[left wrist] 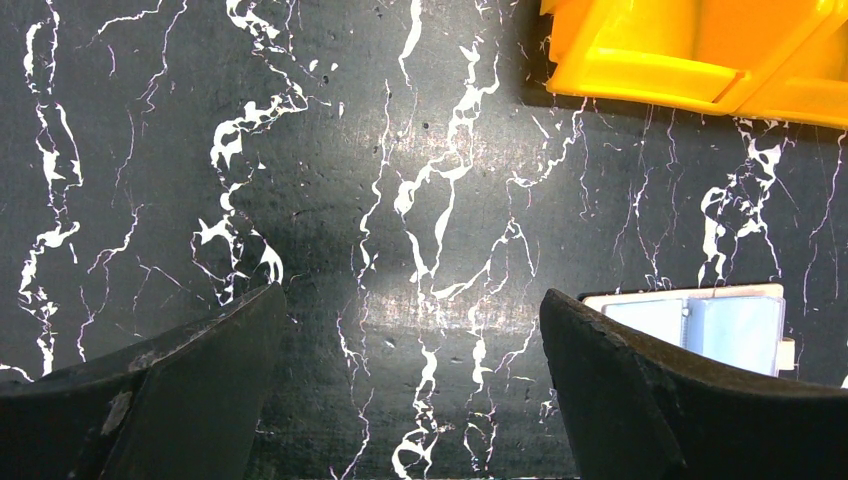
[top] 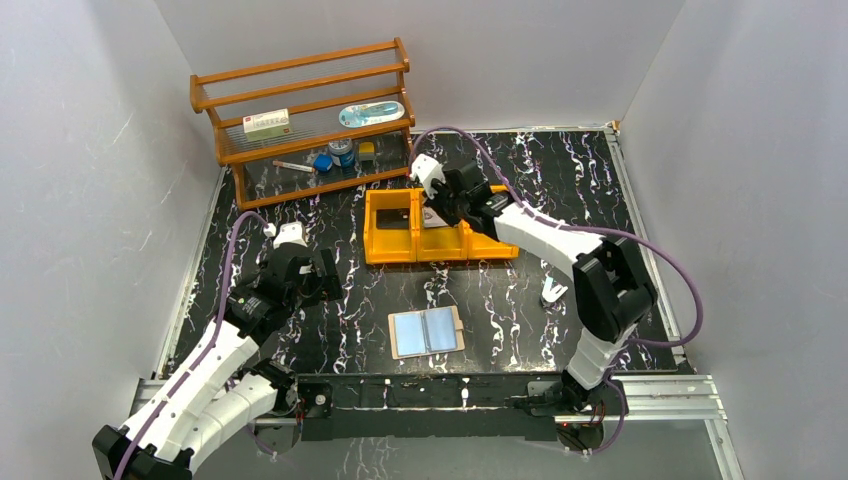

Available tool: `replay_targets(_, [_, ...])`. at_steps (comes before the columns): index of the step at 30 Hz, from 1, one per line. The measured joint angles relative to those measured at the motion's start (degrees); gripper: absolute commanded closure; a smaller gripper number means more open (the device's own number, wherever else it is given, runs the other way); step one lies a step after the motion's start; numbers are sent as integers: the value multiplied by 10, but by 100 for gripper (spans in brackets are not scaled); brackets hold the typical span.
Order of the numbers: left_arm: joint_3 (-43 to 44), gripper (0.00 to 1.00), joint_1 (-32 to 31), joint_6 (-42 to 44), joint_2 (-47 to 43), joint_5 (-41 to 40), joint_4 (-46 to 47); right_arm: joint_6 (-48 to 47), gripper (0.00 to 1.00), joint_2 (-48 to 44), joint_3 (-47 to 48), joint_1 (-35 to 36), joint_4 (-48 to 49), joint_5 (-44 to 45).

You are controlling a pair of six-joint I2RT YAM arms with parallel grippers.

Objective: Take the credit cards out of the card holder

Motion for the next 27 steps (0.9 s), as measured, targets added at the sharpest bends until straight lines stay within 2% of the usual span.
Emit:
replay_targets(13, [0, 2, 0, 3, 0, 0, 4, -223, 100, 96, 56, 2, -23, 51])
replay_targets(27, [0, 2, 0, 4, 2, 0, 8, -330, 100, 166, 61, 18, 18, 88])
